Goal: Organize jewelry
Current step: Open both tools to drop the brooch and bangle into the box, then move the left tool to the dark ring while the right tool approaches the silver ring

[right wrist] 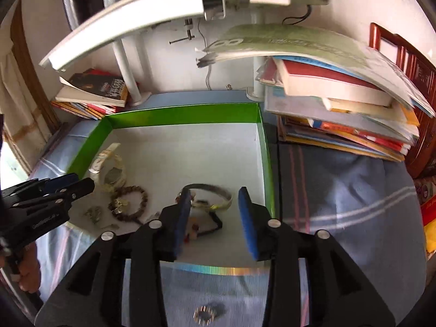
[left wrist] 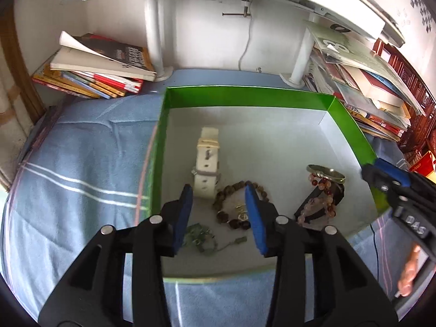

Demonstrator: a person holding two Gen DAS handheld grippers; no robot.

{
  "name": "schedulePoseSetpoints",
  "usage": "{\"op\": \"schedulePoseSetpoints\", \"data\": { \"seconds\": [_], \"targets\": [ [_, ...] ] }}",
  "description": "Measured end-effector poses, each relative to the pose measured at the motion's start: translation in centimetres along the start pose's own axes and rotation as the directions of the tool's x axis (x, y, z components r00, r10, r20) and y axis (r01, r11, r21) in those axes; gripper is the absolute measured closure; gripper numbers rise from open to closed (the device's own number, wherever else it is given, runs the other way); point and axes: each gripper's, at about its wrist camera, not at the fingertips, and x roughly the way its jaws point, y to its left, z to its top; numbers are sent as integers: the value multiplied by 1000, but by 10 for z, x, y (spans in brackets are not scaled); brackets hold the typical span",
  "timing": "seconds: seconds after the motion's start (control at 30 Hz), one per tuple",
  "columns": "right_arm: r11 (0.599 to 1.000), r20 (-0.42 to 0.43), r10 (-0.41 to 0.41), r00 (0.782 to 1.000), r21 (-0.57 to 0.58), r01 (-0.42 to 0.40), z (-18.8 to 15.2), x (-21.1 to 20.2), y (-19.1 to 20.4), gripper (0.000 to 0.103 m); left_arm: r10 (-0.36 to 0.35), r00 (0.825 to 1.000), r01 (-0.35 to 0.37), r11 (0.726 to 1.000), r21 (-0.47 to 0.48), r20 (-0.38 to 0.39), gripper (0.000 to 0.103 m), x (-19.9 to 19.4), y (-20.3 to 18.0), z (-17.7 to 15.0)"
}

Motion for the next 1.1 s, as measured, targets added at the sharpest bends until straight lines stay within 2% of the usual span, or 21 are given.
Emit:
{"op": "schedulePoseSetpoints", "data": {
  "seconds": [0.1, 0.17, 0.27, 0.4, 0.57, 0.6, 0.63, 0.67, 0.73, 0.97, 1.1],
  "targets": [
    [1000, 5, 16, 1000, -4, -16, -22, -31, -4, 61, 69, 997, -69, 998, 5, 38, 51, -26, 4, -18],
    [999, -9, 2, 1000, -34, -2, -40, -43, -3, 61, 110, 992, -112, 994, 19, 66, 50, -41, 2, -32],
    [998, -73, 1, 997, -62, -5, -65, -41, 0, 61, 119, 991, -122, 992, 32, 68, 49, -55, -2, -51],
    [995, -154, -9, 988, -103, -7, -89, -15, 9, 61, 89, 995, -90, 995, 38, 43, 47, -63, -5, -73],
    [990, -194, -16, 981, -143, -12, -93, 10, 21, 62, 93, 996, -93, 995, 40, -3, 45, -60, -3, -94],
    [989, -196, -15, 981, -146, -14, -93, 11, 22, 69, 91, 996, -90, 995, 38, -12, 45, -59, -2, -97],
    [988, -203, -14, 979, -155, -18, -94, 14, 24, 81, 88, 996, -87, 996, 34, -21, 45, -58, 0, -100],
    [986, -217, -11, 976, -163, -25, -96, 16, 27, 83, 83, 996, -82, 996, 29, -31, 44, -57, 1, -104],
    [983, -215, -14, 976, -182, -26, -99, 14, 30, 83, 71, 996, -69, 997, 26, -54, 44, -55, 4, -112],
    [971, -268, 54, 962, -212, -113, -116, -4, 42, 82, 26, 992, -22, 999, 34, -121, 41, -55, 4, -142],
    [972, -270, 70, 960, -196, -126, -123, -16, 38, 70, -2, 989, 14, 997, 79, -147, 41, -57, -6, -159]
  ]
}}
